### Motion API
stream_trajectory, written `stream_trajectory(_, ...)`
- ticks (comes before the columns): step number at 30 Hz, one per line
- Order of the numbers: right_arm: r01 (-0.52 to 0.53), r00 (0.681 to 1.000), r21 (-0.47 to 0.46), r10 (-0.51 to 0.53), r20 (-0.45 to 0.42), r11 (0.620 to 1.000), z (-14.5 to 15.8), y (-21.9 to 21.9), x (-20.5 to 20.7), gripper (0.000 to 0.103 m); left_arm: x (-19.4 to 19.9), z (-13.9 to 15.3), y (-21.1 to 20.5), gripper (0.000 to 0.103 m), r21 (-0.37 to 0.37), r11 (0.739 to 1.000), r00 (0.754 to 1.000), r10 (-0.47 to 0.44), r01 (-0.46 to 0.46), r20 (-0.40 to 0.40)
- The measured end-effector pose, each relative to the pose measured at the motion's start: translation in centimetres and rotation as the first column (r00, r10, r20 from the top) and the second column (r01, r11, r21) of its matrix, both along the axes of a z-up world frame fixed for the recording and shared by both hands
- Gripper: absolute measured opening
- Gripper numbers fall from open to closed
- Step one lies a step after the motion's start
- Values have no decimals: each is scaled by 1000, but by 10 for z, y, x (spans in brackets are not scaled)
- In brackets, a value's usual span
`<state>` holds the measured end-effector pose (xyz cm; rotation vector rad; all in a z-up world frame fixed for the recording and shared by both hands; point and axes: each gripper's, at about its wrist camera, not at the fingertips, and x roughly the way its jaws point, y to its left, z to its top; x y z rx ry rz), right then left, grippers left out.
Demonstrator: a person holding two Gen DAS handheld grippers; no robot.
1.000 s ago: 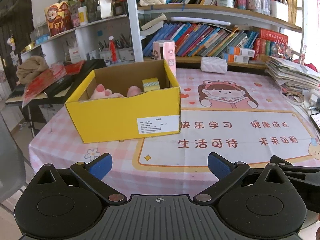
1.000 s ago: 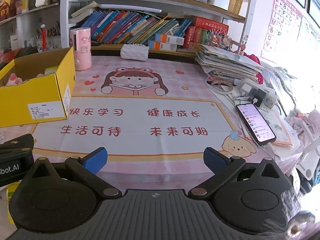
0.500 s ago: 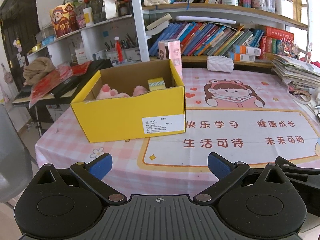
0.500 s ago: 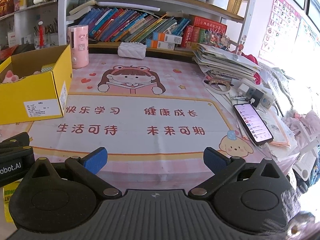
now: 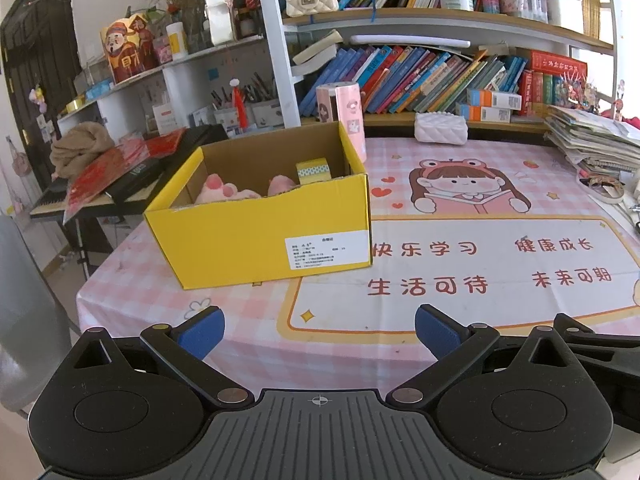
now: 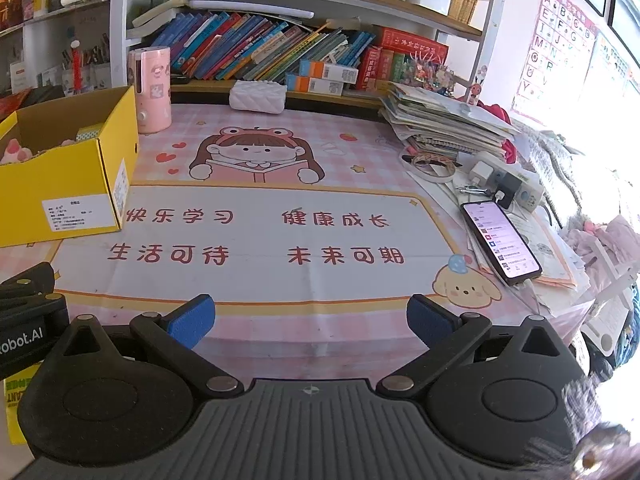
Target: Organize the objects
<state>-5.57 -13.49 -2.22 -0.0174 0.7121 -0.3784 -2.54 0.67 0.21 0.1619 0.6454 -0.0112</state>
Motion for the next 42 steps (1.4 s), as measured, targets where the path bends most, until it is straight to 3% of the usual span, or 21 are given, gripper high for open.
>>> stream_trajectory(42, 9, 1000, -2, -9, -21, 1000, -3, 0, 2, 103, 4, -5, 3, 102, -15, 1000, 1000, -2, 2, -30)
